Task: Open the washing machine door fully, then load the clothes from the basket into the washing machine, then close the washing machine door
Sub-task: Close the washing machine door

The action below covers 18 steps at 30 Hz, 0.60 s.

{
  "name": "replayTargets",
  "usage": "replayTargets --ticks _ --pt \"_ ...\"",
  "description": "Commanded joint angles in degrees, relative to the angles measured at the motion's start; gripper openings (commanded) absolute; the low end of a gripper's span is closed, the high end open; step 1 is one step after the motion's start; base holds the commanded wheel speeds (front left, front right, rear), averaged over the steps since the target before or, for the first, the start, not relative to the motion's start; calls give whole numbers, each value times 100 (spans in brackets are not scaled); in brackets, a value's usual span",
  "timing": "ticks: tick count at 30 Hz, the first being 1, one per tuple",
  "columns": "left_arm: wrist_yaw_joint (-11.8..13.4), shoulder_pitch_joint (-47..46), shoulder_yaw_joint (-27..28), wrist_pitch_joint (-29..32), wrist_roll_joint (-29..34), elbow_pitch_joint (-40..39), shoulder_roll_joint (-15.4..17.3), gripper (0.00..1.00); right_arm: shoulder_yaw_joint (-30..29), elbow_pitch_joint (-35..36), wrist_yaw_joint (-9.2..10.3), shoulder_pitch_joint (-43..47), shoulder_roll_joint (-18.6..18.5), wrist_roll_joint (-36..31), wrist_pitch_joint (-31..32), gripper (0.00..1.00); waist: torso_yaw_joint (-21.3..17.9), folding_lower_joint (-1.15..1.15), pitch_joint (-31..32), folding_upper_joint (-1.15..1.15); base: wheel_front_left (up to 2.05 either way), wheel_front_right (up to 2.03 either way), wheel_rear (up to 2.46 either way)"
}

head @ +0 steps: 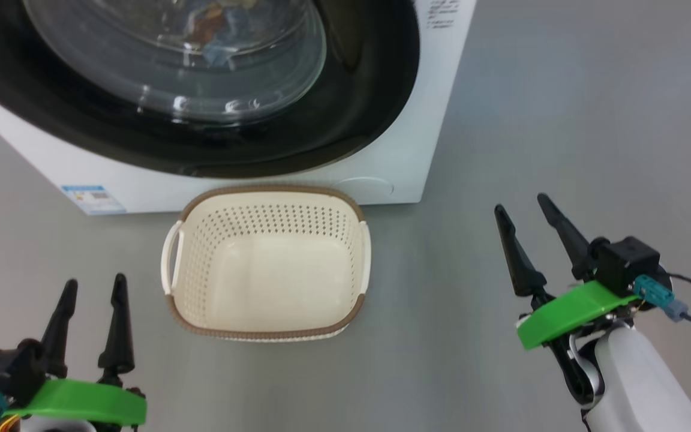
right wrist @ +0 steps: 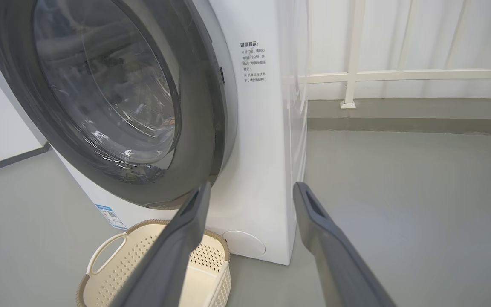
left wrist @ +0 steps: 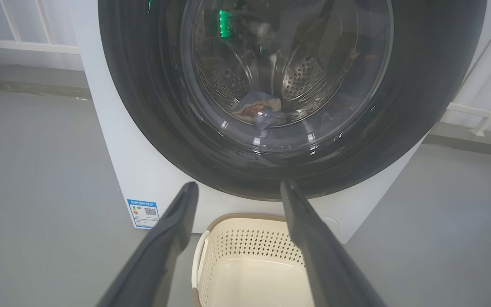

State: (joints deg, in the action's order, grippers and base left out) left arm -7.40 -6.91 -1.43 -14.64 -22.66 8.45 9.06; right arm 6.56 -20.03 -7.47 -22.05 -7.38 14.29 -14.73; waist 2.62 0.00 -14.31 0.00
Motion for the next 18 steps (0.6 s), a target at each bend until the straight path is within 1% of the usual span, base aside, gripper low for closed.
replayTargets --ticks 1,4,11,18 --pt "-9 29 254 -36 49 -68 187 100 76 153 -2 156 68 16 -27 100 -264 0 282 0 0 0 0" --pt "-9 140 339 -36 70 -1 230 100 0 163 -2 348 80 16 -27 100 -385 0 430 0 0 0 0" --pt "-9 427 566 -36 203 36 214 100 -152 254 -2 892 60 -7 -27 100 -601 0 769 0 0 0 0" --pt "-9 693 735 -36 341 87 205 100 -240 335 -2 1268 -63 40 -27 100 -691 0 1022 0 0 0 0"
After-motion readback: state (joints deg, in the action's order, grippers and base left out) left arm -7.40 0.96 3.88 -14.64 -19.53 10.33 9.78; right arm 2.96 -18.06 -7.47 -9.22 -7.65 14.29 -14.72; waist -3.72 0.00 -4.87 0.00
